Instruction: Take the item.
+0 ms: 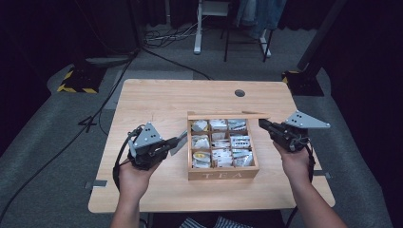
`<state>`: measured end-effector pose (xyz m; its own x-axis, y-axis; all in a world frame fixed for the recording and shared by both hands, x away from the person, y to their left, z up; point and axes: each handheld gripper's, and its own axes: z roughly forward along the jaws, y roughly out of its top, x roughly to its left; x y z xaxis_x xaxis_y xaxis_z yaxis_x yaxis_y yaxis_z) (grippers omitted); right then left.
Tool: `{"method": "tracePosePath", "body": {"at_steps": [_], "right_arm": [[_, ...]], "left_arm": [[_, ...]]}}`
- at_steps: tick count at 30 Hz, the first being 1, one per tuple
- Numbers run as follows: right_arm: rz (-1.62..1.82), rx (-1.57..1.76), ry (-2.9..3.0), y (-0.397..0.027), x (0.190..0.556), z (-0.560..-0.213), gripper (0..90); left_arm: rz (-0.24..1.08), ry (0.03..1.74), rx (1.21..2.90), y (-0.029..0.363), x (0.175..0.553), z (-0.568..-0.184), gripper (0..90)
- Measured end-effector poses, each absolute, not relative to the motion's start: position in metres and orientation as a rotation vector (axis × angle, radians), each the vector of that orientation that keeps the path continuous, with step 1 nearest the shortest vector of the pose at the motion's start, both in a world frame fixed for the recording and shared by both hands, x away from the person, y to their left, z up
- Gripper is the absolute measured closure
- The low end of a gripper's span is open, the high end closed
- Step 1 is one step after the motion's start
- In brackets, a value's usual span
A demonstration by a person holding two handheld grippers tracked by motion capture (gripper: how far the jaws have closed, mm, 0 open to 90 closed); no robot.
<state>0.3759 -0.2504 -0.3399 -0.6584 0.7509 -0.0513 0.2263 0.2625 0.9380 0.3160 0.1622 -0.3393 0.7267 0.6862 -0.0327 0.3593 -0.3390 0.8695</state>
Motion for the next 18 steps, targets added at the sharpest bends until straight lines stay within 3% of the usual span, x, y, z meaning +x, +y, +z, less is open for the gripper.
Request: {"method": "tracePosePath", "body": {"at_steps": [18], "right_arm": [[1.391, 0.883, 2.039, -0.25, 0.376, -0.34, 90.0]], "left_arm": [[0.469, 0.981, 1.936, 0.193, 0.331, -0.357, 89.4]]}}
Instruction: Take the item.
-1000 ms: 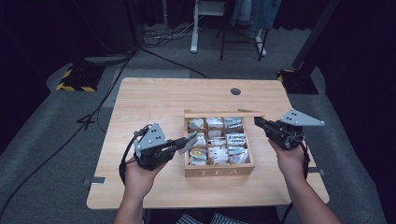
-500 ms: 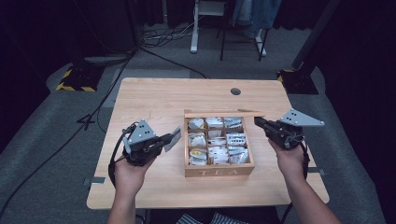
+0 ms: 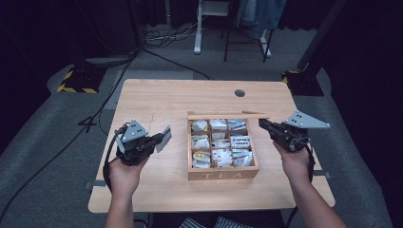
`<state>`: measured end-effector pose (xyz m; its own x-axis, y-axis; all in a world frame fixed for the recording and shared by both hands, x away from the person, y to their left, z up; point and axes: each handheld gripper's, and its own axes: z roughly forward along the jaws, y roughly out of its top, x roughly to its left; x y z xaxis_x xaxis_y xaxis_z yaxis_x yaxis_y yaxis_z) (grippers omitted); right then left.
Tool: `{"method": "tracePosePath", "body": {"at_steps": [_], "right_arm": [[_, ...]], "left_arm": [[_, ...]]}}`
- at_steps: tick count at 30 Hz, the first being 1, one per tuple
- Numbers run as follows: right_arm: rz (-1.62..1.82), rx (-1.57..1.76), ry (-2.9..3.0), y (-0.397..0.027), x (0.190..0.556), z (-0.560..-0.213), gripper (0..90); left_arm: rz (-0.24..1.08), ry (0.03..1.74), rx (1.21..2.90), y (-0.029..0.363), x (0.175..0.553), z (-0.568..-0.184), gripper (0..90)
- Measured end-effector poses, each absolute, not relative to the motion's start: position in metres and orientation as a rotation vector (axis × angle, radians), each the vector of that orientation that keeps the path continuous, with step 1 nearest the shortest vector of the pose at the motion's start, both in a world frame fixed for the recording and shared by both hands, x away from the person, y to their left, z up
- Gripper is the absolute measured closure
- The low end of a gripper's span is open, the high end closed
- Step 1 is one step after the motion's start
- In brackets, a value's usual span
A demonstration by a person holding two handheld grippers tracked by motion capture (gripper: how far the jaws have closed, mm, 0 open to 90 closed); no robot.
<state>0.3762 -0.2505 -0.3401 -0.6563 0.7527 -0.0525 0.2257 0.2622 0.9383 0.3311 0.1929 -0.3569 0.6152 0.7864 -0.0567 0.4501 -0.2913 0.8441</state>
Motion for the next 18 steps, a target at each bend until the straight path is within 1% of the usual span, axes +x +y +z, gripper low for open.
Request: {"method": "tracePosePath", "body": {"at_steps": [6, 12, 18], "right_arm": [[1.394, 0.882, 2.04, -0.251, 0.376, -0.34, 90.0], [1.394, 0.884, 2.041, -0.251, 0.376, -0.34, 90.0], [1.397, 0.884, 2.041, -0.251, 0.376, -0.34, 90.0]], "left_arm": [[0.459, 1.012, 1.925, 0.203, 0.338, -0.366, 89.4], [0.459, 1.087, 1.874, 0.215, 0.346, -0.381, 89.4], [0.427, 1.141, 1.84, 0.222, 0.355, -0.397, 89.4]]}}
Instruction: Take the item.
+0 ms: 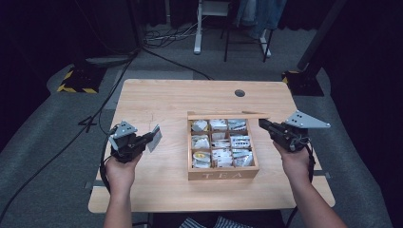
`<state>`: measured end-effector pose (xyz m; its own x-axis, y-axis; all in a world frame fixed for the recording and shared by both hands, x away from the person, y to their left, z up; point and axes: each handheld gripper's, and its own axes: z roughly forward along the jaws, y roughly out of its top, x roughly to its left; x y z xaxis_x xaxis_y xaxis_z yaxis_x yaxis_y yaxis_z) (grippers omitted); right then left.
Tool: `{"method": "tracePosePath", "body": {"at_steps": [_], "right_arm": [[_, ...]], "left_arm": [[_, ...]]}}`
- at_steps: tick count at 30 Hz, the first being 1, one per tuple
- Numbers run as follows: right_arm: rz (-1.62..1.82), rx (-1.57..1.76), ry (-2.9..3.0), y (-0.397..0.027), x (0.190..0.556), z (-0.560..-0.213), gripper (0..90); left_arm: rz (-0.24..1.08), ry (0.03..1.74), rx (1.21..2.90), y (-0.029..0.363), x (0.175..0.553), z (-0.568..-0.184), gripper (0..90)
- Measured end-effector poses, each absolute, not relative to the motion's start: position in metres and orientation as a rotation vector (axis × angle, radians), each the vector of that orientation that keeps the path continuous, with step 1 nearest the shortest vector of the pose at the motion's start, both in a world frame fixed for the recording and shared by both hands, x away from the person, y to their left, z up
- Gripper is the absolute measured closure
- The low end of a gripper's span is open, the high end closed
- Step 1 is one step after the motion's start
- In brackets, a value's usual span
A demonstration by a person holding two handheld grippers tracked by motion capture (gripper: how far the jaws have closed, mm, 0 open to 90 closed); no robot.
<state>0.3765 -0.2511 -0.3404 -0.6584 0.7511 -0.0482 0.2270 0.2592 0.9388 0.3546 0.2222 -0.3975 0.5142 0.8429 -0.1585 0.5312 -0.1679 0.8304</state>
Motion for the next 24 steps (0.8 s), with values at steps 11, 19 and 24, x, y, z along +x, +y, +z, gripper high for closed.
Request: {"method": "tracePosePath", "body": {"at_steps": [11, 19, 24], "right_arm": [[1.402, 0.891, 2.045, -0.252, 0.378, -0.342, 90.0], [1.403, 0.893, 2.046, -0.252, 0.378, -0.342, 90.0], [1.403, 0.893, 2.048, -0.252, 0.378, -0.342, 89.9]], "left_arm": [[0.453, 1.204, 1.792, 0.226, 0.363, -0.422, 89.4], [0.43, 1.21, 1.8, 0.221, 0.37, -0.435, 89.3], [0.388, 1.221, 1.792, 0.22, 0.375, -0.446, 89.3]]}}
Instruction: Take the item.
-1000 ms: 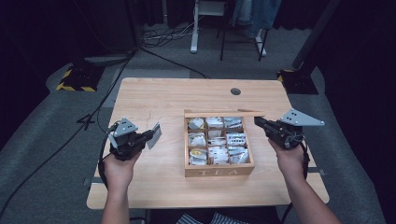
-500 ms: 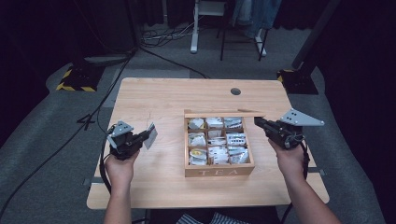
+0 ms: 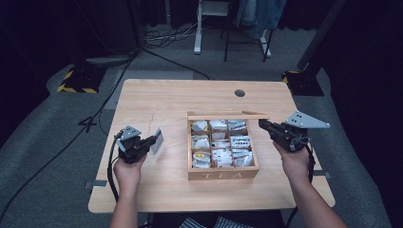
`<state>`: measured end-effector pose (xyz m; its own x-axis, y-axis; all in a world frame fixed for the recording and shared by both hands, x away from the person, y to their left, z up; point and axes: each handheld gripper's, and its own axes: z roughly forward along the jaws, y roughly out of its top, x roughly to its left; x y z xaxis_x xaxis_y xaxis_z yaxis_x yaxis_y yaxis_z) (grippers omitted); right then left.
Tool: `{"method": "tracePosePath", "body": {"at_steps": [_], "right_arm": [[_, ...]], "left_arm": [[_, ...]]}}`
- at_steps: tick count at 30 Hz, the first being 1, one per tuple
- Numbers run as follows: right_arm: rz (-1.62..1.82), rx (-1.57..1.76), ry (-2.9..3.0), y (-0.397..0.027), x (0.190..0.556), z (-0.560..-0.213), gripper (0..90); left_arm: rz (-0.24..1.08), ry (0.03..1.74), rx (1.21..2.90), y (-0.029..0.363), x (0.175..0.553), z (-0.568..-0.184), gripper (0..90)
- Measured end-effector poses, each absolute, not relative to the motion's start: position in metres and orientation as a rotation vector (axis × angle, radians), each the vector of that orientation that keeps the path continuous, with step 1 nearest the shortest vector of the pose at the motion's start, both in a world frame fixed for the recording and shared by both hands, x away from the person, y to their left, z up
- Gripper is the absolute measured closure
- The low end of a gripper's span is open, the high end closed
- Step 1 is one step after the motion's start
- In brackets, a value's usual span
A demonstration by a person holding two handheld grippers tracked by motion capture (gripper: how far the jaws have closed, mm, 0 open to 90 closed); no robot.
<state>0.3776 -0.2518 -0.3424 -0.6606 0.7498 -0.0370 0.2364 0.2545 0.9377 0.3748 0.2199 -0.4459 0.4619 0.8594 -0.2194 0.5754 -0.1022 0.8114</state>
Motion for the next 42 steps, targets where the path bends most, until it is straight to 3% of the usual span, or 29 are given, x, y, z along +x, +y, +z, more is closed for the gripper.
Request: {"method": "tracePosePath", "body": {"at_steps": [23, 26, 30, 33, 37, 42], "right_arm": [[1.398, 0.894, 2.055, -0.251, 0.378, -0.344, 89.9], [1.398, 0.895, 2.056, -0.251, 0.378, -0.344, 89.9], [1.399, 0.896, 2.056, -0.251, 0.378, -0.344, 89.9], [1.408, 0.899, 2.06, -0.251, 0.378, -0.344, 89.9], [1.426, 0.907, 2.064, -0.252, 0.379, -0.344, 89.9], [1.426, 0.907, 2.061, -0.252, 0.379, -0.344, 89.9]], "left_arm": [[0.388, 1.266, 1.854, 0.219, 0.381, -0.458, 88.0], [0.396, 1.286, 1.863, 0.218, 0.383, -0.459, 79.8], [0.393, 1.333, 1.843, 0.221, 0.385, -0.46, 55.7], [0.405, 1.37, 1.828, 0.225, 0.387, -0.461, 45.4], [0.419, 1.418, 1.816, 0.23, 0.387, -0.463, 39.0], [0.411, 1.445, 1.799, 0.234, 0.387, -0.463, 37.6]]}}
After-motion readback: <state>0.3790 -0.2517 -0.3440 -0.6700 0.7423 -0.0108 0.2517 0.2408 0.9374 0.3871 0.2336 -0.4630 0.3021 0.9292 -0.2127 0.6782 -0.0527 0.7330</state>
